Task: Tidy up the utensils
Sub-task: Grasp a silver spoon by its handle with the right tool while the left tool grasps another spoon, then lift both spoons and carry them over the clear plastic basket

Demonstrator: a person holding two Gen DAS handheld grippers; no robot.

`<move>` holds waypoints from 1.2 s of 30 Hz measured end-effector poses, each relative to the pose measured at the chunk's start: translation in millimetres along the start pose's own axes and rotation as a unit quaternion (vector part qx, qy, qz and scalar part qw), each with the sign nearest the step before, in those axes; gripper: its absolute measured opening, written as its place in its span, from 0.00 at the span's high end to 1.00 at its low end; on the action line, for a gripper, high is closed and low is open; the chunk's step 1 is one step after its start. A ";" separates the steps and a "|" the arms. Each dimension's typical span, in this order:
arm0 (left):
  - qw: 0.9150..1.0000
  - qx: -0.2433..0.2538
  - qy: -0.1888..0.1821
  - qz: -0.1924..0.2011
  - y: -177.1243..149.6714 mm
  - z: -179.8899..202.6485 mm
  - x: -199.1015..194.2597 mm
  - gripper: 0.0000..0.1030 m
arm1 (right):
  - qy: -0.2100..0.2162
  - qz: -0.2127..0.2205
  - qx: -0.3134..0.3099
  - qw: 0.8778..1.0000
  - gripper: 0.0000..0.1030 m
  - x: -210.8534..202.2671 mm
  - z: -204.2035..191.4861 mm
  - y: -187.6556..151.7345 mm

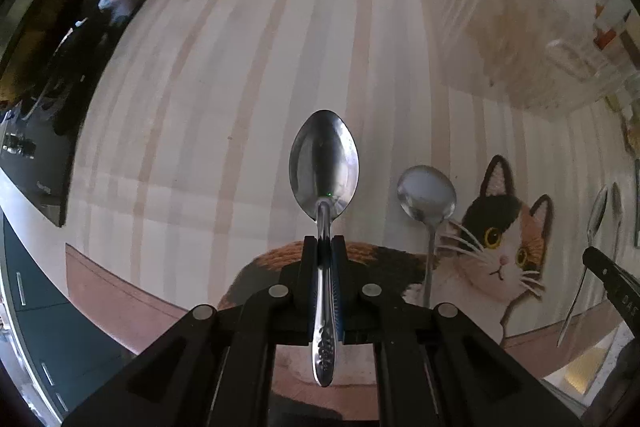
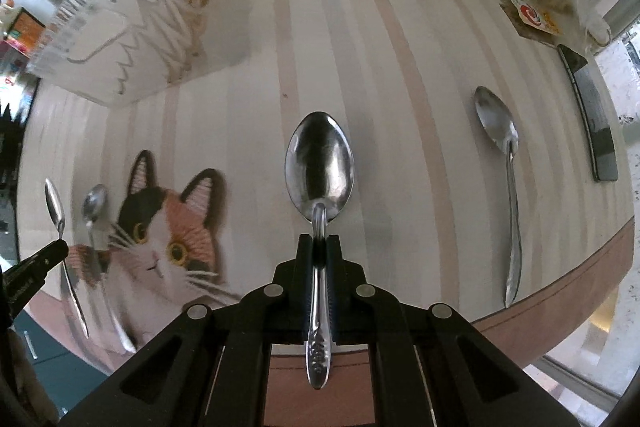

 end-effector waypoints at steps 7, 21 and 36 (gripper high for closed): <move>0.999 -0.005 -0.015 0.027 2.1 -7.3 -37.5 0.96 | 0.026 0.020 0.012 0.999 0.94 -34.4 5.7 15.0; 0.985 0.045 -0.089 0.141 74.4 59.6 -157.7 0.96 | 0.092 0.104 0.038 0.990 0.94 -121.5 15.3 93.8; 0.981 0.033 -0.187 0.031 226.7 130.5 -67.4 0.96 | 0.127 0.090 -0.015 0.988 0.94 -100.0 -51.2 256.9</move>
Point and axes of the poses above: each gripper's, at about its wrist camera, not at the fingertips, and x roughly the way its jaws point, z to its right, y to its top, the point moved 4 cm from there along x, roughly the way its jaws point, and after that the axes turned 14 degrees about -y, right-handed, at the moved point
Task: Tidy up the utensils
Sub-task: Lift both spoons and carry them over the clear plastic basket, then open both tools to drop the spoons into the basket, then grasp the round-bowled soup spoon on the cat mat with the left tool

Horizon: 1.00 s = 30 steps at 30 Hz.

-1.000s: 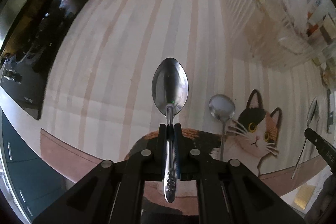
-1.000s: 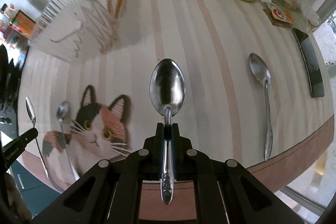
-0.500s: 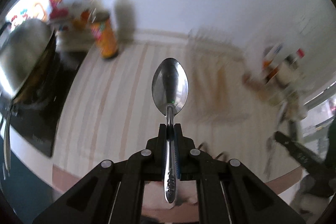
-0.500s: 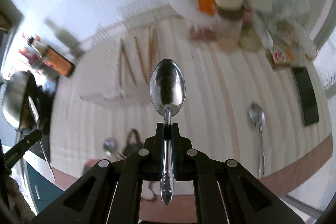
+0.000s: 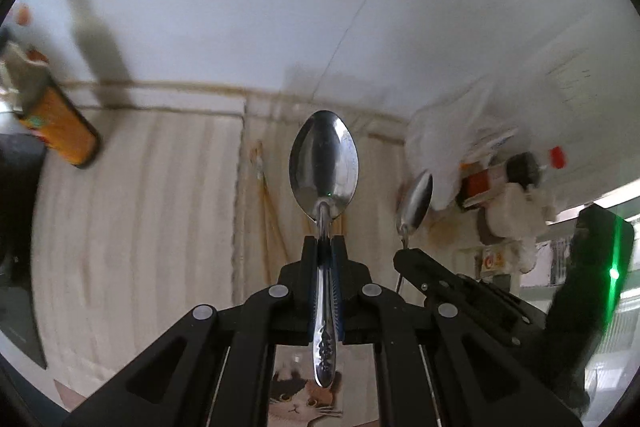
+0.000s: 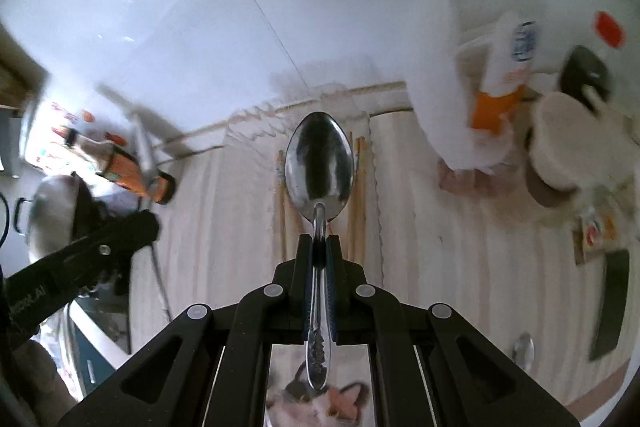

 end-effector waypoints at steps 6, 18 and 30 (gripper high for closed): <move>0.999 -0.024 0.005 -0.043 3.2 -23.9 36.3 0.96 | -0.012 -0.035 -0.013 0.999 0.93 42.6 -2.8 3.0; 0.984 0.023 0.150 0.094 -20.9 -18.7 -50.7 0.24 | -0.055 0.020 0.030 0.998 0.60 -6.6 50.1 -17.4; 0.967 -0.007 0.233 0.098 -157.1 -52.7 -41.2 0.00 | -0.140 0.008 0.164 0.976 0.30 -24.8 184.8 -164.8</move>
Point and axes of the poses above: each gripper's, at about its wrist camera, not at the fingertips, and x roughly the way its jaws point, z to its right, y to its top, the point moved 4 cm from there along x, roughly the way its jaws point, and after that the axes turned 14 degrees about -y, right-handed, at the moved point
